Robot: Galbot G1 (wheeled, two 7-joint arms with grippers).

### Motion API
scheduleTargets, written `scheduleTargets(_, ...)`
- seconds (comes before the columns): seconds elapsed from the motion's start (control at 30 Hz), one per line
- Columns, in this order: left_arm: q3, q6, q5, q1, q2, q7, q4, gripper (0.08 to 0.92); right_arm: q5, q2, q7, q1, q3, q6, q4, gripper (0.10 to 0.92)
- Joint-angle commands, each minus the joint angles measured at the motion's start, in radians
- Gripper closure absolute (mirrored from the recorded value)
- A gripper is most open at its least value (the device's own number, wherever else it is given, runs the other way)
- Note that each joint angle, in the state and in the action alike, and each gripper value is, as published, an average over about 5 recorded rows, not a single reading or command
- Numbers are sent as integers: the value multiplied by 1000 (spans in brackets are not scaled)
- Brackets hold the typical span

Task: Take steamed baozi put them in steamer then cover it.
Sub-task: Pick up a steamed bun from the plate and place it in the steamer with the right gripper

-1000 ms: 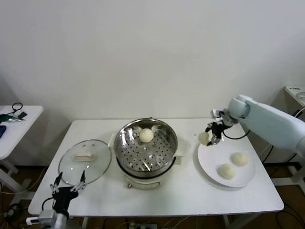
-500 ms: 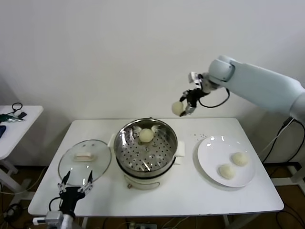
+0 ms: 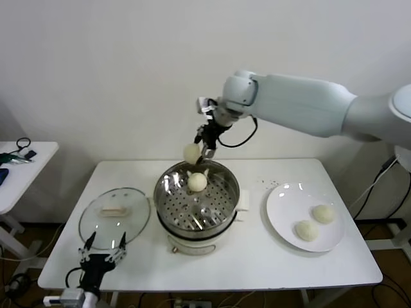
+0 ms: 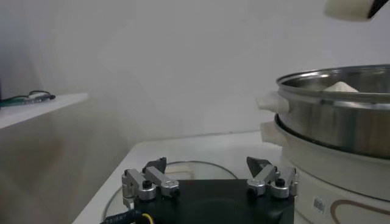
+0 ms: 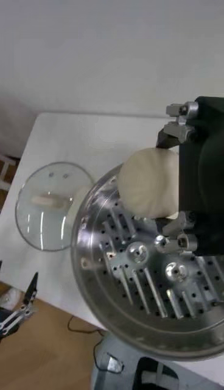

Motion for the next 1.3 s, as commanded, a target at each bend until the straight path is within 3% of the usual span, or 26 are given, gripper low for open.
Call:
scheduleTargets(0.03, 5, 0, 3, 4, 6, 2, -4, 177, 50, 121, 29, -26, -74, -30, 9, 304)
scheduleTargets(1.03, 8, -1, -6, -19, 21, 1, 31, 177, -36, 192, 36, -168, -107, -51, -48, 303)
scheduleTargets(1.3, 7, 0, -4, -20, 15, 1, 30, 177, -45, 176, 34, -156, -89, -60, -39, 208)
